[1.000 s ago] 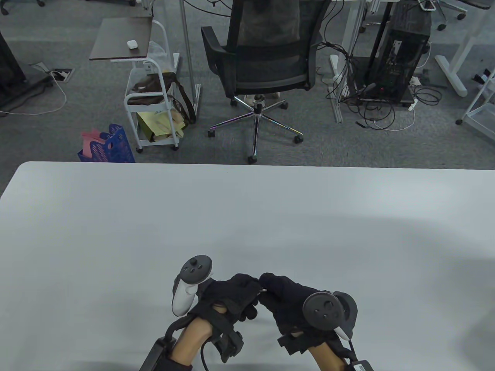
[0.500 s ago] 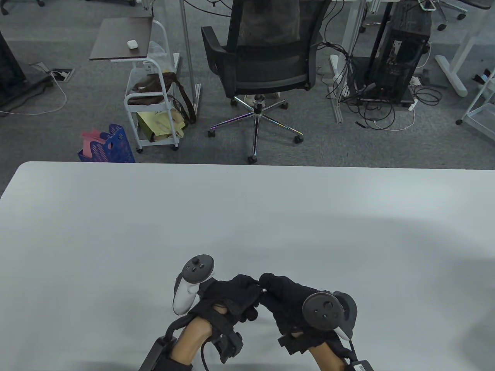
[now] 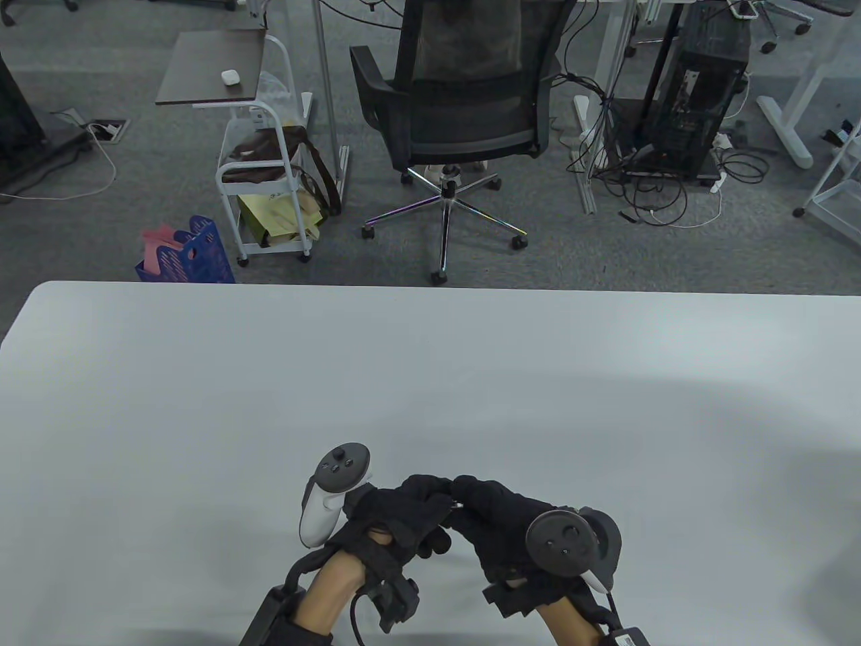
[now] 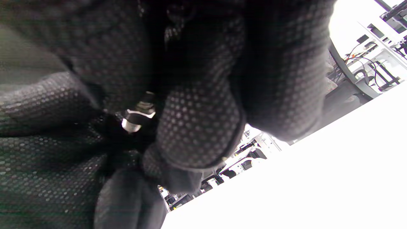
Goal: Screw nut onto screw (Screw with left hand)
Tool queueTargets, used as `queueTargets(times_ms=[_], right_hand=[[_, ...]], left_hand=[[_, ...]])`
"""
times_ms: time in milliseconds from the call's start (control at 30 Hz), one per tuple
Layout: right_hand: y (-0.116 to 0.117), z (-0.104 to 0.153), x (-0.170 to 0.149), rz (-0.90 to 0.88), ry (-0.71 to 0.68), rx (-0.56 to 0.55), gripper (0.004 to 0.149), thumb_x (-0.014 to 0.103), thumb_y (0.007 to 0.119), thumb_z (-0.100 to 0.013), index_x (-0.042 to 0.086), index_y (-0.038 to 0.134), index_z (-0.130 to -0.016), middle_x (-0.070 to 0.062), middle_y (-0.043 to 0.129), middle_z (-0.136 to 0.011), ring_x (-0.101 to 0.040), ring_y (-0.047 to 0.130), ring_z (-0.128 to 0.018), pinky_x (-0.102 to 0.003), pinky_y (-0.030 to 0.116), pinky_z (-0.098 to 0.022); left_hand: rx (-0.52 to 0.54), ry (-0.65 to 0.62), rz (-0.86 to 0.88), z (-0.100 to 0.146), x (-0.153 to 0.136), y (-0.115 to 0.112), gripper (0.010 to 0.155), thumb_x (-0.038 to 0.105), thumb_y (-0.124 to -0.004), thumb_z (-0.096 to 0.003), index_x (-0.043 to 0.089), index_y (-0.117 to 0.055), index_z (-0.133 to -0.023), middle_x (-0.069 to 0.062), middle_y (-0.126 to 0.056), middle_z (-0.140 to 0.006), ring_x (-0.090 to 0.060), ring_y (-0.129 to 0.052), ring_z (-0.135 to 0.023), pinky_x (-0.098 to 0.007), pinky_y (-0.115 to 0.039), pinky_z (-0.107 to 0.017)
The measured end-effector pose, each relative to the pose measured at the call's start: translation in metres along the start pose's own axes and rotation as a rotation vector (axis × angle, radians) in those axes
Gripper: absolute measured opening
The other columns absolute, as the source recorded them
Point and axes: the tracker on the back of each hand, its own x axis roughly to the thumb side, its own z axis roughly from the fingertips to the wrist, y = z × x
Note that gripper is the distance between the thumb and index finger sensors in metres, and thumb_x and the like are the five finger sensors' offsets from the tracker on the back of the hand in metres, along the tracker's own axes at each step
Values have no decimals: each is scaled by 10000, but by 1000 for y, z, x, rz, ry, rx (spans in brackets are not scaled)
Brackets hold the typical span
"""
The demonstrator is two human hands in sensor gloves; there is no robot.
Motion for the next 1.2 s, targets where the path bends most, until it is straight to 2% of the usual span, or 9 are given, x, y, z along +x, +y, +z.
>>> queueTargets(times_ms=[133, 300, 400, 533, 667, 733, 900, 1067, 1200], right_hand=[[0, 0, 0, 17, -7, 3, 472, 363, 950, -309, 185, 886, -742, -41, 1042, -604, -103, 1171, -296, -358, 1028, -301], [-1, 0, 1, 10, -5, -5, 472, 362, 949, -309, 183, 886, -741, -43, 1041, -603, -103, 1170, -296, -359, 1028, -300], [-1, 0, 0, 6, -2, -6, 471, 361, 950, -310, 183, 887, -741, -42, 1042, -603, -104, 1171, -296, -359, 1028, -301], [0, 0, 1, 11, -7, 0, 471, 363, 950, -309, 185, 887, -741, -40, 1042, -604, -103, 1170, -297, -359, 1028, -302], [0, 0, 1, -2, -5, -9, 472, 362, 949, -309, 185, 886, -741, -41, 1041, -603, -103, 1170, -297, -359, 1028, -301], [0, 0, 0, 0, -3, -11, 473, 361, 949, -309, 183, 886, -742, -43, 1042, -603, -105, 1170, -297, -358, 1028, -302], [-1, 0, 1, 12, -4, -7, 473, 361, 949, -308, 184, 885, -742, -41, 1042, -604, -103, 1170, -297, -358, 1028, -302], [-1, 0, 0, 6, 0, -18, 472, 360, 949, -309, 183, 885, -742, -42, 1041, -603, -103, 1170, -297, -357, 1029, -301], [0, 0, 0, 9, -1, -9, 471, 362, 948, -310, 183, 887, -741, -42, 1042, -602, -104, 1170, -297, -357, 1029, -301]], left_hand=[[12, -6, -29, -1, 2, -1, 580, 390, -711, -448, 16, -683, -889, -304, -771, -802, -440, -911, -507, -586, -727, -400], [-60, -18, 1, -1, 3, -1, 604, 348, -685, -460, 32, -571, -961, -291, -691, -867, -428, -874, -573, -576, -705, -445], [-8, -21, 13, 0, 1, 0, 670, 455, -689, -450, 45, -588, -971, -294, -720, -851, -429, -887, -560, -574, -715, -435], [35, -22, -19, -1, 3, 1, 559, 378, -702, -447, 23, -700, -879, -294, -792, -784, -430, -921, -487, -581, -736, -387], [-14, -39, 15, 0, 4, 1, 562, 333, -690, -457, 42, -616, -933, -281, -728, -836, -416, -893, -542, -570, -718, -426], [5, -22, 22, 1, 1, 2, 650, 416, -690, -458, 59, -568, -987, -290, -712, -858, -427, -883, -566, -575, -711, -439], [16, -13, -17, -1, 2, 0, 567, 383, -712, -451, 20, -690, -887, -298, -779, -796, -436, -914, -505, -586, -728, -401], [-16, -38, 1, -1, 3, 0, 577, 344, -695, -461, 53, -604, -951, -281, -722, -846, -422, -888, -553, -574, -713, -434], [27, -2, -6, 0, -1, 1, 674, 455, -711, -447, 60, -602, -982, -307, -732, -847, -447, -889, -554, -588, -711, -432]])
